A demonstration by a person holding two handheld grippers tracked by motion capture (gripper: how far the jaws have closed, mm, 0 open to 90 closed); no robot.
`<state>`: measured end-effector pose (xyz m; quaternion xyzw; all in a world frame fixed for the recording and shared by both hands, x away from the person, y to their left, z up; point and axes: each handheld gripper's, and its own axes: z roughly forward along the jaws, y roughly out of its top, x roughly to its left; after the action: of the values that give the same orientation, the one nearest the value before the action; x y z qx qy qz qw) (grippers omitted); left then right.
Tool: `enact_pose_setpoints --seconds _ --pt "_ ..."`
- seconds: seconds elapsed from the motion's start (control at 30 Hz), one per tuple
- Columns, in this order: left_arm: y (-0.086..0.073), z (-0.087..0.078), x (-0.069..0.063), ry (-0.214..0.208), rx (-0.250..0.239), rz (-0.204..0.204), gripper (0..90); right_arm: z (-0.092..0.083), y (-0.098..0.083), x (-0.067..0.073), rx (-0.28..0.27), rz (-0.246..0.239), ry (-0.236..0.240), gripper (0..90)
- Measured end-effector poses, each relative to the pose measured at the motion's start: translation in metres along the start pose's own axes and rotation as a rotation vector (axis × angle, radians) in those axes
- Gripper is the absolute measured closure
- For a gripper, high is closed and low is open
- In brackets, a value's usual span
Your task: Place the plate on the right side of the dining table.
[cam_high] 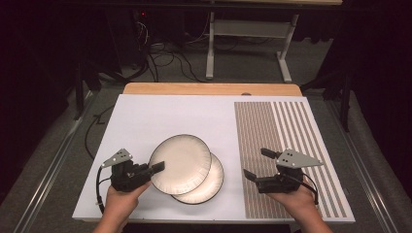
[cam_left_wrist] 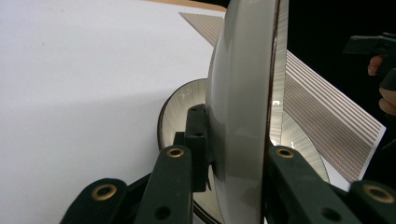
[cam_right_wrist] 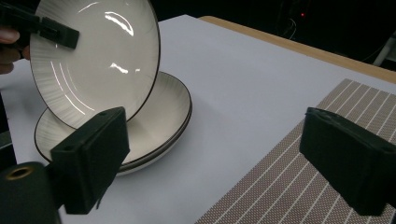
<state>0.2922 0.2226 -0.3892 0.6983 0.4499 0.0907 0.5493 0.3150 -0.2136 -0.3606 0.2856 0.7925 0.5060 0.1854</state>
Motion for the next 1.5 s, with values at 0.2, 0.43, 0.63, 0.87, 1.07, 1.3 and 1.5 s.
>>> enact_pose_setpoints --seconds 0.2,0.43,0.63,0.87,1.07,1.3,1.5 --pt "0.000 0.000 -0.003 -0.009 -0.022 0.052 78.6 -0.008 -0.003 0.000 -0.017 -0.001 -0.023 0.6" --pt "0.001 -0.001 -0.016 0.043 -0.052 0.187 79.0 -0.020 -0.007 -0.003 -0.020 0.012 -0.052 0.6" --pt "0.000 -0.001 -0.022 0.043 -0.059 0.257 79.0 -0.025 -0.010 -0.005 -0.030 0.012 -0.061 0.6" --pt "0.001 -0.001 -0.021 0.047 -0.055 0.253 78.8 -0.025 -0.008 -0.004 -0.043 0.009 -0.065 1.3" --pt "0.002 0.000 -0.022 0.056 -0.043 0.263 78.5 -0.019 -0.004 -0.002 -0.032 -0.001 -0.052 1.4" --pt "0.002 0.000 -0.021 0.056 -0.038 0.264 78.4 0.008 0.005 0.014 -0.020 -0.015 0.015 2.3" --pt "0.003 0.000 -0.022 0.057 -0.033 0.265 78.4 0.027 0.011 0.023 0.001 -0.032 0.049 3.4"
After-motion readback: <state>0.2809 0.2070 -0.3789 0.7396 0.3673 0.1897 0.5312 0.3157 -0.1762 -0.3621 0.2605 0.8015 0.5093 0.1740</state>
